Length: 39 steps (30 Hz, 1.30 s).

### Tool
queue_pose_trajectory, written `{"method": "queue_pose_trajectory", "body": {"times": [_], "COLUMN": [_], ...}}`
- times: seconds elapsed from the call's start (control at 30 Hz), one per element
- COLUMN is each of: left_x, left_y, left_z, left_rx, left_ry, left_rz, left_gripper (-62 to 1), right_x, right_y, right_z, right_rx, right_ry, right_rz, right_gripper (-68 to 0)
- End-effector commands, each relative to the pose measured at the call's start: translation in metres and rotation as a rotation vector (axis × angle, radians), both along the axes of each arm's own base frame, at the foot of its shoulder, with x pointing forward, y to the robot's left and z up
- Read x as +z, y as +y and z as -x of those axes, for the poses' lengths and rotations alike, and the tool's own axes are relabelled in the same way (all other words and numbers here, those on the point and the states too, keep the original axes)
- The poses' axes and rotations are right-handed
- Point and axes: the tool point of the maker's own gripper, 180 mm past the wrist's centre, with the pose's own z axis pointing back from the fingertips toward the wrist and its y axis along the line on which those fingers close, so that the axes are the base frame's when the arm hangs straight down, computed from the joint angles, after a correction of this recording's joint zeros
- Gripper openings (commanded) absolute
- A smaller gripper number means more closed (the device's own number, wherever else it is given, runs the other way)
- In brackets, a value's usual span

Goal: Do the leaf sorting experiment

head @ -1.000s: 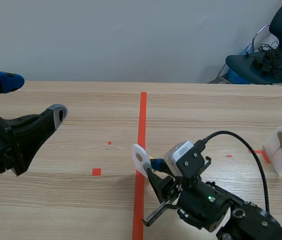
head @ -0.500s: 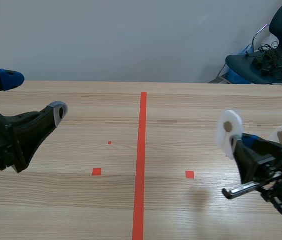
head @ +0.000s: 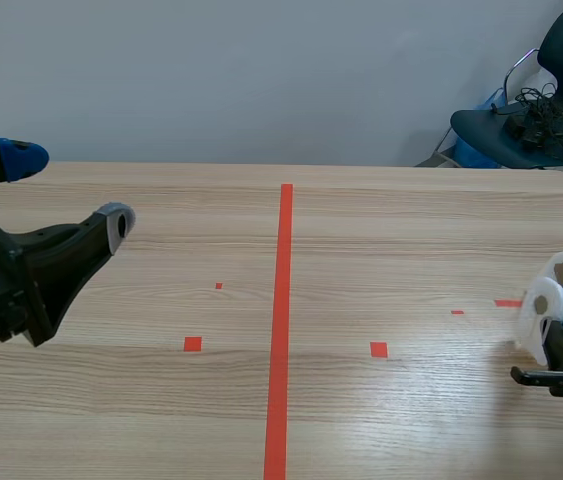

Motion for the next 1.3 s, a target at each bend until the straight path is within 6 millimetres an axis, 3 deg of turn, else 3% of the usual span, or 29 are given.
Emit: {"method": "queue_pose_trajectory", "body": {"times": [0.0, 0.13, 0.27, 0.57, 0.67, 0.9, 0.97, 1.1, 1.27], "left_x": [0.005, 0.005, 0.005, 0.005, 0.005, 0.005, 0.004, 0.004, 0.004], "left_y": [0.0, 0.0, 0.0, 0.0, 0.0, 0.0, 0.0, 0.0, 0.0], "left_z": [-0.001, -0.001, -0.001, -0.001, -0.001, -0.001, -0.001, -0.001, -0.001], "left_rx": [0.003, 0.003, 0.003, 0.003, 0.003, 0.003, 0.003, 0.003, 0.004], "left_ry": [-0.015, -0.015, -0.015, -0.015, -0.016, -0.014, -0.011, -0.009, -0.008], "left_rz": [0.023, 0.023, 0.023, 0.023, 0.023, 0.022, 0.02, 0.018, 0.018], "left_gripper": [1.4, 1.4, 1.4, 1.4, 1.4, 1.4, 1.4, 1.4, 1.4], "right_x": [0.018, 0.014, 0.011, 0.075, 0.103, 0.152, 0.158, 0.163, 0.171], "right_y": [0.002, -0.003, -0.007, -0.026, -0.012, 0.051, 0.065, 0.086, 0.105], "right_z": [-0.012, -0.011, -0.008, -0.016, -0.017, -0.009, -0.004, 0.009, 0.022], "right_rx": [0.013, -0.01, -0.027, 0.011, 0.089, 0.303, 0.349, 0.403, 0.443], "right_ry": [-0.063, -0.045, -0.031, -0.232, -0.284, -0.298, -0.279, -0.226, -0.213], "right_rz": [0.0, 0.015, 0.032, 0.155, 0.166, 0.183, 0.189, 0.148, 0.115], "right_gripper": [-60.1, -55.8, -38.5, -13.9, -10.8, -7.9, -7.8, 0.1, 0.4]}}
